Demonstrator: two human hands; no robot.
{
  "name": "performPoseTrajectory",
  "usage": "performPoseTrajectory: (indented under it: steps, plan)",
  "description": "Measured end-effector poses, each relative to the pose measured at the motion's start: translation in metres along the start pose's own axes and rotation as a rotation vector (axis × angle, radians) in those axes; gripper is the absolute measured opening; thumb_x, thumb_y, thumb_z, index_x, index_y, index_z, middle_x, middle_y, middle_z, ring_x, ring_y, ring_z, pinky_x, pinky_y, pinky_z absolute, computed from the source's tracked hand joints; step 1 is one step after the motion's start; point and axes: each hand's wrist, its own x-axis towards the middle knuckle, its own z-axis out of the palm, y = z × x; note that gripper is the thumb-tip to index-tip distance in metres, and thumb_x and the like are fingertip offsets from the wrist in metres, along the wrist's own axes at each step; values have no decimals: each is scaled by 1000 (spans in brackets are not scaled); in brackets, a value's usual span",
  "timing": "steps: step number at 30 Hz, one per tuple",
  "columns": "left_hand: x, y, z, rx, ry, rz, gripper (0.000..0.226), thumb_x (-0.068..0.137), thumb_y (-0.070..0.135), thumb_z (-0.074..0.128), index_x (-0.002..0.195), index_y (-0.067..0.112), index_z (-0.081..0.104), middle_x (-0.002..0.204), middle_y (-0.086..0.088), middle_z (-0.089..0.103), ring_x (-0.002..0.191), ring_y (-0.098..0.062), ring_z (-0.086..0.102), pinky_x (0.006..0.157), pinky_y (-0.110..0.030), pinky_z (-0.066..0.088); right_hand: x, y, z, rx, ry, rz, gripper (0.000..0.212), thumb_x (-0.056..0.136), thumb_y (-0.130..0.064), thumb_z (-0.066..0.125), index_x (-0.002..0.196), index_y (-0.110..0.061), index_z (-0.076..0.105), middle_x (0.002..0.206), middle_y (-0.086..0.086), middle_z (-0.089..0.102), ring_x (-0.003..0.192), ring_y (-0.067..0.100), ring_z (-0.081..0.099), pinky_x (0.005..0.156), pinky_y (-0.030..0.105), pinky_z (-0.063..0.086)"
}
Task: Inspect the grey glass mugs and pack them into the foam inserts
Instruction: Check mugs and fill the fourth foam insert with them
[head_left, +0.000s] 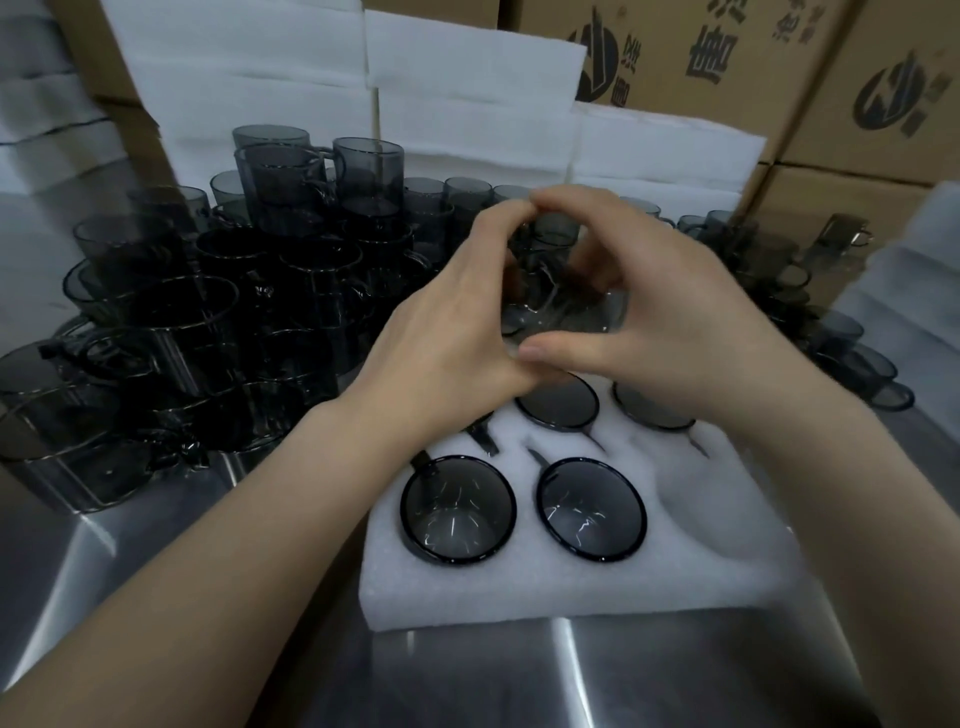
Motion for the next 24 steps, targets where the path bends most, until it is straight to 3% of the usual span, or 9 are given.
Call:
performPoseTrajectory:
  steps: [4, 7, 11, 12, 14, 17, 20, 22, 24]
  plan:
    - [1, -6, 1, -99, -43, -19, 87, 66, 41, 80, 133, 42, 24, 106, 13, 54, 74, -6, 61, 70, -33, 53, -20, 13, -22, 178, 67, 208, 63, 66, -55, 73, 127, -42, 58, 98, -18, 64, 88, -1, 58, 80, 12, 41]
    - [2, -13, 2, -151, -90, -120, 72, 78, 37, 76, 135, 34, 31, 103, 12, 59, 74, -5, 64, 72, -27, 52, -54, 6, -43, 427, -38, 205, 45, 64, -49, 67, 110, -49, 66, 101, -19, 71, 89, -3, 66, 72, 8, 49]
    - [3, -17, 5, -78, -229, -176, 44, 84, 38, 70, 123, 33, 51, 94, 14, 65, 77, -6, 64, 80, -37, 54, -87, 2, -43, 269, -187, 346, 40, 71, -42, 73, 110, -33, 69, 97, -10, 73, 85, 0, 68, 71, 8, 50]
    - [3, -17, 5, -68, -243, -176, 38, 85, 39, 70, 118, 32, 55, 92, 15, 65, 77, -5, 63, 80, -37, 54, -91, 1, -47, 257, -296, 434, 19, 80, -33, 68, 94, -23, 75, 81, -4, 74, 71, 2, 68, 60, 7, 50]
    - [3, -18, 6, -54, -244, -169, 27, 85, 38, 69, 110, 31, 61, 89, 15, 66, 72, 0, 59, 76, -30, 51, -92, 22, -41, 261, -517, 533, 38, 90, -15, 57, 53, -8, 67, 44, 1, 61, 44, 13, 57, 34, 12, 41]
    - [3, -20, 6, -34, -238, -161, 16, 86, 38, 67, 101, 33, 63, 86, 16, 65, 68, 6, 56, 69, -20, 44, -54, 21, -32, 370, -644, 786, 48, 76, -9, 63, 29, -9, 57, 43, 10, 54, 45, 22, 49, 40, 20, 38]
    - [3, -21, 6, -27, -240, -159, 13, 87, 38, 66, 99, 33, 65, 83, 17, 64, 68, 9, 55, 67, -18, 42, -41, 17, -22, 340, -601, 872, 53, 92, -3, 55, 39, -5, 52, 37, 7, 46, 48, 25, 43, 40, 24, 34]
    - [3, -20, 6, -29, -237, -157, 12, 87, 37, 66, 98, 31, 66, 82, 17, 64, 67, 8, 55, 68, -18, 43, -55, 9, -21, 376, -678, 814, 43, 98, -1, 46, 56, -10, 48, 24, 2, 37, 30, 16, 46, 38, 22, 33]
    - [4, -20, 6, -29, -232, -153, 12, 87, 36, 66, 97, 30, 66, 81, 18, 64, 68, 6, 56, 71, -21, 47, -64, -1, -17, 310, -724, 776, 37, 100, -3, 41, 65, -14, 47, 38, 8, 49, 38, 12, 51, 44, 15, 39]
